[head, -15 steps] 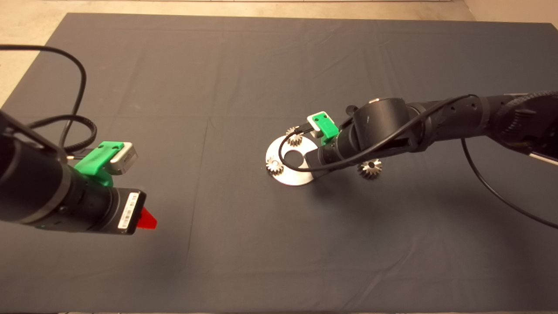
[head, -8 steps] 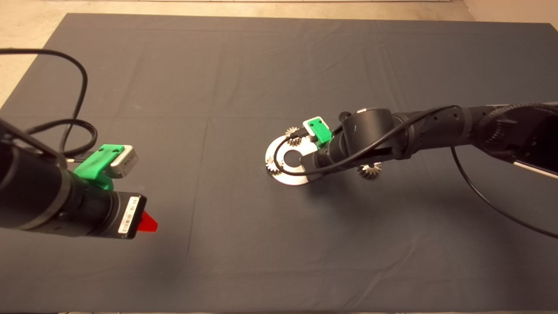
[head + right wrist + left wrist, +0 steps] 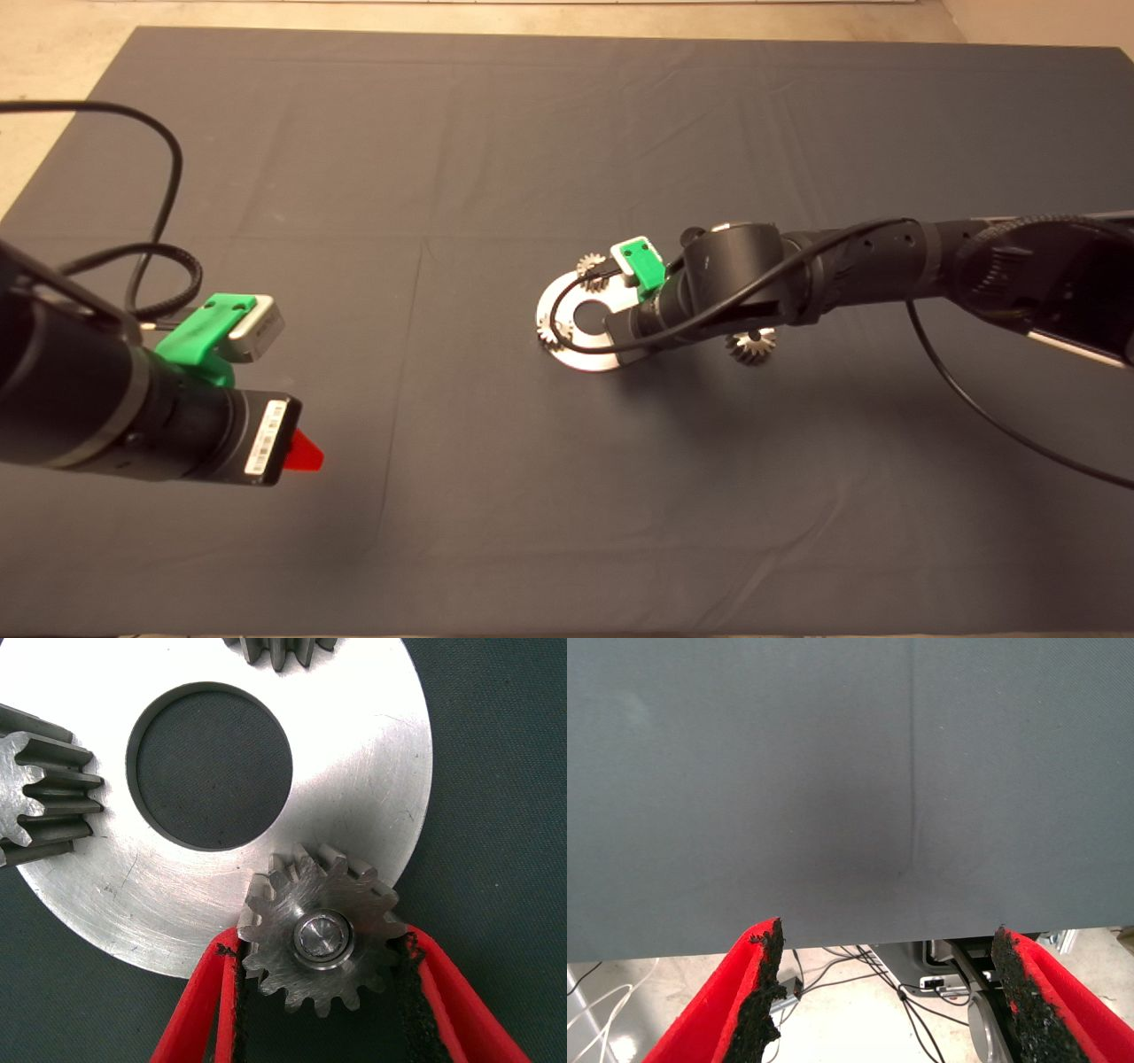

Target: Remove an incorrectly installed larger gear and replace it with the correct smaller gear

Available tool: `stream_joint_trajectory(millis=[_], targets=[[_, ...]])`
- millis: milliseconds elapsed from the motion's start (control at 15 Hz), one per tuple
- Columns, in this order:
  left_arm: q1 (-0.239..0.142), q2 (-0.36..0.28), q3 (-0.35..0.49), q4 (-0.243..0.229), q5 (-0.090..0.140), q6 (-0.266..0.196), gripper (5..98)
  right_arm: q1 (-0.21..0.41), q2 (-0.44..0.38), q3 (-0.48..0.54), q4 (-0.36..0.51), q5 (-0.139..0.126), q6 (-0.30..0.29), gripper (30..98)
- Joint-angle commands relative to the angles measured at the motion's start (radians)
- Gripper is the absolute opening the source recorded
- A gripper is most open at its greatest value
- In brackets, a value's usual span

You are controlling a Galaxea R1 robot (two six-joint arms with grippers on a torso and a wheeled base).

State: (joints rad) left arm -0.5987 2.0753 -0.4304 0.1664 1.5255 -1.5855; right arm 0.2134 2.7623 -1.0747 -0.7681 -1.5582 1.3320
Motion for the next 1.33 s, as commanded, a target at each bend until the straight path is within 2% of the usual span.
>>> stream_joint_trajectory(millis=[0, 400, 867, 933, 1200, 1267], targets=[[0.0, 0.001, 0.0, 0.016, 0.058, -0.002, 59.2, 0.015, 0.001, 0.026, -0.039, -0.1, 0.003, 34.5], [0.003, 0.001, -0.005, 0.018, 0.058, -0.001, 59.2, 0.018, 0.004, 0.038, -0.039, -0.1, 0.003, 36.1], [0.003, 0.001, -0.014, 0.017, 0.061, 0.002, 59.2, 0.05, -0.002, 0.089, -0.037, -0.1, 0.012, 43.7], [0.003, 0.001, -0.014, 0.017, 0.061, 0.002, 59.2, 0.061, -0.003, 0.092, -0.028, -0.1, 0.013, 47.9], [0.002, 0.001, -0.026, 0.016, 0.067, 0.002, 59.2, 0.133, -0.032, 0.143, 0.058, -0.1, 0.019, 53.1], [0.0, -0.006, -0.023, 0.015, 0.073, 0.004, 59.2, 0.194, -0.061, 0.183, 0.116, -0.1, 0.041, 55.4]])
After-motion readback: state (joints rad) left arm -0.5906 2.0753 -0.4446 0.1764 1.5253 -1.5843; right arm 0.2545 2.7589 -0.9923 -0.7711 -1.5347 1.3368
